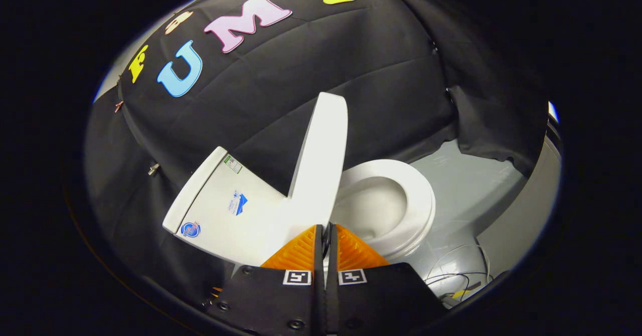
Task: Open the toilet lid.
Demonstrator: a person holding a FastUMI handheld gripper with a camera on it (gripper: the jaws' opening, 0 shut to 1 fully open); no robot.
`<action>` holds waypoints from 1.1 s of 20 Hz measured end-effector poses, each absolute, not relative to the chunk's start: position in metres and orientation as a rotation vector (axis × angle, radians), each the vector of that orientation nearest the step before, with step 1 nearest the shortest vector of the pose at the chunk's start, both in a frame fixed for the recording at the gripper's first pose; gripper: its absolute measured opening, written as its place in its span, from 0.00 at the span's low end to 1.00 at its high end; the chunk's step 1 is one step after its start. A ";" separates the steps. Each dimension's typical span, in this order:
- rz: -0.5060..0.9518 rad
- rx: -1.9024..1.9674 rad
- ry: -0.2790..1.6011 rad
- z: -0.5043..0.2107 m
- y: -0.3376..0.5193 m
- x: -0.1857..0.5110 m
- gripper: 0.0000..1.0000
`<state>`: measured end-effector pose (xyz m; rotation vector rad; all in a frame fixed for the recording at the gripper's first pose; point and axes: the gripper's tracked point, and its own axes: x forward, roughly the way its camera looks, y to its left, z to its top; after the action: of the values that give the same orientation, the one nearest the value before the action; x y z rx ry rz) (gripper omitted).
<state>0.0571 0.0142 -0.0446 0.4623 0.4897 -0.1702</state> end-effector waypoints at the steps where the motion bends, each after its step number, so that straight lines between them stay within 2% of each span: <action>1: -0.173 0.456 0.492 -0.041 0.019 0.058 0.05; 22: -0.180 0.228 0.472 0.018 0.148 0.091 0.05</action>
<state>0.0907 0.1475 0.0185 0.2279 0.4718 -0.1796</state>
